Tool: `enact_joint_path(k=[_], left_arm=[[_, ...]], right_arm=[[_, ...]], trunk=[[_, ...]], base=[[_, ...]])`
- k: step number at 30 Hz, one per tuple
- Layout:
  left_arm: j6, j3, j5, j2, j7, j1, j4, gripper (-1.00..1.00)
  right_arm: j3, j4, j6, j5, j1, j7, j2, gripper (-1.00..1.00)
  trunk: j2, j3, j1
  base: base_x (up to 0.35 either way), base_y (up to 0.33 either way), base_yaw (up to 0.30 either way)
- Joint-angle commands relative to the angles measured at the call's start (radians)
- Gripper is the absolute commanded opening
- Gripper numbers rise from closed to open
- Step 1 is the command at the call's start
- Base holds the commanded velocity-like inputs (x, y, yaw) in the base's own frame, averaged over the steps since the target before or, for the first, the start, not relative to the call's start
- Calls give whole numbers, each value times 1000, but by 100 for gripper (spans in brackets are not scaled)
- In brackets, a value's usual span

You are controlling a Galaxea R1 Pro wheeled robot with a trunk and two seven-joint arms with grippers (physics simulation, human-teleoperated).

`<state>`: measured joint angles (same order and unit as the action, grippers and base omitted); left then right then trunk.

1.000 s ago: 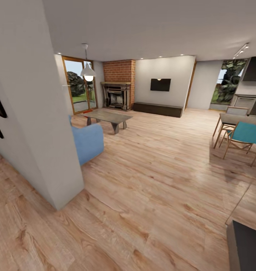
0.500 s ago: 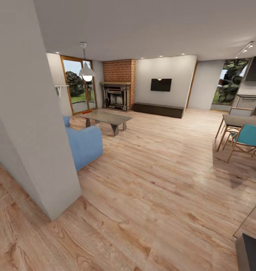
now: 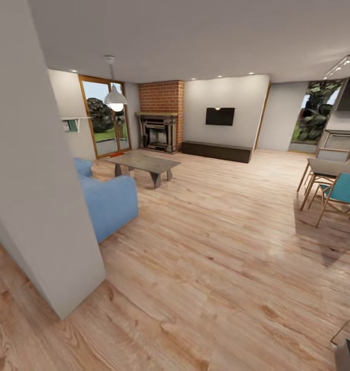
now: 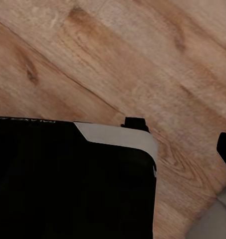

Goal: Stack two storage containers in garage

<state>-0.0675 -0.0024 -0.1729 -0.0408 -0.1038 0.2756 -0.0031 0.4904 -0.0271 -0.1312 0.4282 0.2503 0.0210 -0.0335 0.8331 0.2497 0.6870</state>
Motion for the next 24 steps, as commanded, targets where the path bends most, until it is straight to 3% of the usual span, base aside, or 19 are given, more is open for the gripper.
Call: enact_joint_path(k=[1, 24], left_arm=[[-5, -1, -10, 0, -4, 1, 0, 100], [1, -1, -8, 9, -4, -2, -1, 100]], right_arm=[[8, -3, -5, 10, 1, 2, -1, 100], [8, -3, -4, 15, 1, 4, 1, 100]], trunk=[[1, 1, 1], [1, 1, 1]], base=[[322, 0, -164], [322, 0, -238]])
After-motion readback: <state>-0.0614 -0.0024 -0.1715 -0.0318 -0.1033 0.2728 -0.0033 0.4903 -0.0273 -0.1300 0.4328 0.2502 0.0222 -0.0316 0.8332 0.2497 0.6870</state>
